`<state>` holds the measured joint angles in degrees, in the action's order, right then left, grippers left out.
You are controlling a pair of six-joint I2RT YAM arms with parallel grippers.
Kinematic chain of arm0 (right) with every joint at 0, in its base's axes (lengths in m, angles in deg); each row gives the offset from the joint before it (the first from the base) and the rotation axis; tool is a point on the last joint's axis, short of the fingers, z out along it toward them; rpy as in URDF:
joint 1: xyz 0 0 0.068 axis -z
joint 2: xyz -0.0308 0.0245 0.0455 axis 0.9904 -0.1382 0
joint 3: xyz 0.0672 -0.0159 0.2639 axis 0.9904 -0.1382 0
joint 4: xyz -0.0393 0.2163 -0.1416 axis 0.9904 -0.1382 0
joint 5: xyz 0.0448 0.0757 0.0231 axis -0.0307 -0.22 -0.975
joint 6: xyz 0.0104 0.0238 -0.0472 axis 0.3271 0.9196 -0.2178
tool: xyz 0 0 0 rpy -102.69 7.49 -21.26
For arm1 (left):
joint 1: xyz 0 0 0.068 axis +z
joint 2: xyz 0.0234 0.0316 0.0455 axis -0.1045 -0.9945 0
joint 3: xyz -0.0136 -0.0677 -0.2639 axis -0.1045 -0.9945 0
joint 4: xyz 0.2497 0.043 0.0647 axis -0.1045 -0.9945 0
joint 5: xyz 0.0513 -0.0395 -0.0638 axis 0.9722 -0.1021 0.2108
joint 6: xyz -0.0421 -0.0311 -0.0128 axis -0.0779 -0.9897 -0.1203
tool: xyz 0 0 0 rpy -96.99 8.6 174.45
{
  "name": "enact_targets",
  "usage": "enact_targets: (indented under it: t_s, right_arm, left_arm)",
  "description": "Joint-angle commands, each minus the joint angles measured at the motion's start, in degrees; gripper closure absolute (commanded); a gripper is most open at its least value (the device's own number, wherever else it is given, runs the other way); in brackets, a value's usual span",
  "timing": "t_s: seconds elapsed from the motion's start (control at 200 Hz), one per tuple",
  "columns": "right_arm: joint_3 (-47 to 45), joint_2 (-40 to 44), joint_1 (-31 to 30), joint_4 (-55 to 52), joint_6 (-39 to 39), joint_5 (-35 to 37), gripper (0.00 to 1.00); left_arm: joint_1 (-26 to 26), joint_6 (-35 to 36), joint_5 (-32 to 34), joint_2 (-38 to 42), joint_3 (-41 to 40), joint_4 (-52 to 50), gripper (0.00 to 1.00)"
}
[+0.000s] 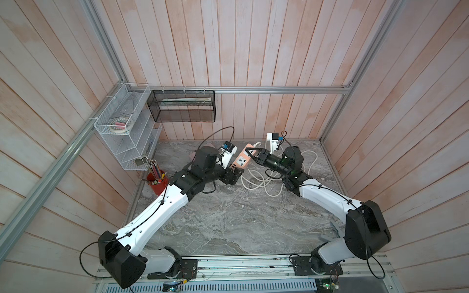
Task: Wrap the cord around the power strip
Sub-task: Pick up the power strip from the center of the board.
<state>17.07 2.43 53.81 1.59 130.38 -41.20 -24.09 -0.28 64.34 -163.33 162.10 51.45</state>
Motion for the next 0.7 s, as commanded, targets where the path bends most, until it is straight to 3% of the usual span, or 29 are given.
enact_targets:
  t_s: [0.0, 0.19, 0.32, 0.54, 0.695]
  right_arm:
    - [-1.3, 2.0, 1.4, 12.7, -3.8, -6.0, 0.88]
    - [-3.2, 1.5, 1.8, 23.8, -0.1, -12.7, 0.89]
    - [-3.0, -1.1, 1.7, 36.1, 8.0, -16.1, 0.90]
    - [-0.6, -3.5, 1.4, 40.3, 11.9, -18.5, 0.90]
    - [0.6, -4.9, 1.4, 39.8, 12.2, -17.9, 0.89]
  left_arm:
    - [6.3, -8.3, -20.6, 0.0, 0.1, 0.6, 0.13]
    - [7.3, -16.0, -31.4, -1.9, -2.7, 11.9, 0.12]
    - [7.4, -17.0, -32.7, -3.2, -5.1, 15.7, 0.13]
    - [7.2, -19.5, -37.0, -4.0, -7.1, 21.0, 0.24]
    - [6.5, -19.5, -39.3, -4.5, -6.2, 22.3, 0.41]
